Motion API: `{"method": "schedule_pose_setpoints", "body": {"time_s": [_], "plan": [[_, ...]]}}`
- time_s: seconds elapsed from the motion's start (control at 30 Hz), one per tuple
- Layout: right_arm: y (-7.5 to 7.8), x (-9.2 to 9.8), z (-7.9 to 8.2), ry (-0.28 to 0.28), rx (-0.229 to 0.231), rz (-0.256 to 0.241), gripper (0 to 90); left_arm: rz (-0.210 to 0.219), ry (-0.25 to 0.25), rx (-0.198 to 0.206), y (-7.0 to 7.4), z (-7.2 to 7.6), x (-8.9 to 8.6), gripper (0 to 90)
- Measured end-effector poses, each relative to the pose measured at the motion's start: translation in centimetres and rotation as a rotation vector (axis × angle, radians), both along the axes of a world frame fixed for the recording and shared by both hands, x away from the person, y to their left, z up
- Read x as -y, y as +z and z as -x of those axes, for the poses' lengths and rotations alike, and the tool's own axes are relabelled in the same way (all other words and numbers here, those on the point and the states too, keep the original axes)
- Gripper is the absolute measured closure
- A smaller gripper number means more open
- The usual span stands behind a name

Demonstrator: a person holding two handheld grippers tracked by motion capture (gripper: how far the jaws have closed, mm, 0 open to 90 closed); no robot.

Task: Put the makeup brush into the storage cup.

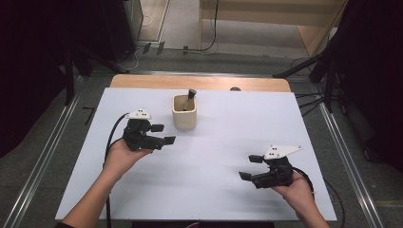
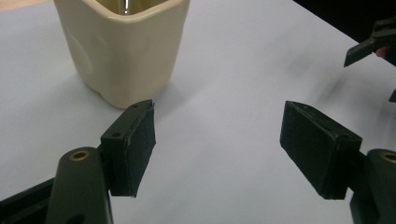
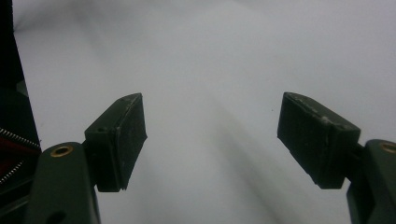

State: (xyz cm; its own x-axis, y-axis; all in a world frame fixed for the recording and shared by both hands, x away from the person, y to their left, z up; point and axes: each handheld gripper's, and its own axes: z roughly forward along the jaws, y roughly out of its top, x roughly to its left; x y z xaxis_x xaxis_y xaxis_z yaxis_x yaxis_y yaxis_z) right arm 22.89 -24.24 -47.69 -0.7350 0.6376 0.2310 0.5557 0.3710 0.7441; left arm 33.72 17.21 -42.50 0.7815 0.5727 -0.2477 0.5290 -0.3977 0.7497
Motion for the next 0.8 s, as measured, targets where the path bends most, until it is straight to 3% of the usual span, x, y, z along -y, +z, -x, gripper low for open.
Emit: {"method": "schedule_pose_setpoints", "body": {"time_s": [0.27,0.6,0.8], "plan": [[0.0,0.0,0.0,0.000,-0.002,0.000,25.1,-0.022,-0.034,0.017,-0.5,1.1,-0.3,27.6],[0.0,0.0,0.0,0.000,-0.004,0.001,25.1,-0.002,-0.065,-0.001,-1.2,2.1,-1.2,27.2],[0.0,-0.1,0.0,0.002,-0.003,0.003,25.1,-0.028,-0.092,0.012,-1.5,2.9,-1.4,26.2]]}}
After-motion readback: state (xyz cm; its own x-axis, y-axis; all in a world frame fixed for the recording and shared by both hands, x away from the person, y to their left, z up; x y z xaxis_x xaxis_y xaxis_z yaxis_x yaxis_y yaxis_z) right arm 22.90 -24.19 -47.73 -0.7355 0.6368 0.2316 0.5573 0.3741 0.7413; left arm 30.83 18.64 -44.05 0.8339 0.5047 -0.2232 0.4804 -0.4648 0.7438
